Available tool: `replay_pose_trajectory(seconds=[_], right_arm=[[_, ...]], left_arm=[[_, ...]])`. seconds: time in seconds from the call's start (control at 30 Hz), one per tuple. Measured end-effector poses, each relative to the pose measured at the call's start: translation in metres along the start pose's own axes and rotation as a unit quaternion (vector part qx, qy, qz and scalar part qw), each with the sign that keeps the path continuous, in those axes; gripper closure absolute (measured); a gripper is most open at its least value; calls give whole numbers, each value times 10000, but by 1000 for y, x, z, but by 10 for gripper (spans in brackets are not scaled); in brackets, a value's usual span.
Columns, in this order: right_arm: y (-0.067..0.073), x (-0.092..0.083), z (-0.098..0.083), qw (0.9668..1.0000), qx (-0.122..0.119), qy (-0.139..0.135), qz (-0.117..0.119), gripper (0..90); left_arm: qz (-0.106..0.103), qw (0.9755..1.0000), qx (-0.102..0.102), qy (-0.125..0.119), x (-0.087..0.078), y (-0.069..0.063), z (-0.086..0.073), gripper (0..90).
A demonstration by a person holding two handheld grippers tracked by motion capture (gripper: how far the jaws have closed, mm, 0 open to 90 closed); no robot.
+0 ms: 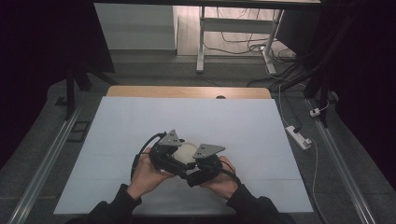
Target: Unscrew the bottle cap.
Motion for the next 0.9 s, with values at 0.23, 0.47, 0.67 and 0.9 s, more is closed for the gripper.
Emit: replay_pose_trajectory(seconds=[0.23,0.47,0.67,0.9], right_arm=[[3,-3,3,9998,-25,-112,169,66],[14,-5,5,9981,-255,-207,529,66],[25,-6,6,9957,-436,-232,787,66],[24,-6,6,9961,-445,-224,727,66]], left_arm=[[-464,9983,346,19,-16,3,2,0],[-1342,9842,1123,268,-32,1,-11,17],[-1483,9777,1439,361,-26,-4,-16,50],[-1335,9832,1236,175,-22,-3,-13,74]])
Point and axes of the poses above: each handheld gripper's, and its own axes: x roughly forward along the jaws, z roughly out of its top, y roughly to its left, the point moved 8 cm from there along x, roughly forward along the jaws, and after that the axes turned 5 degrees about -z, right-handed, at the moved point
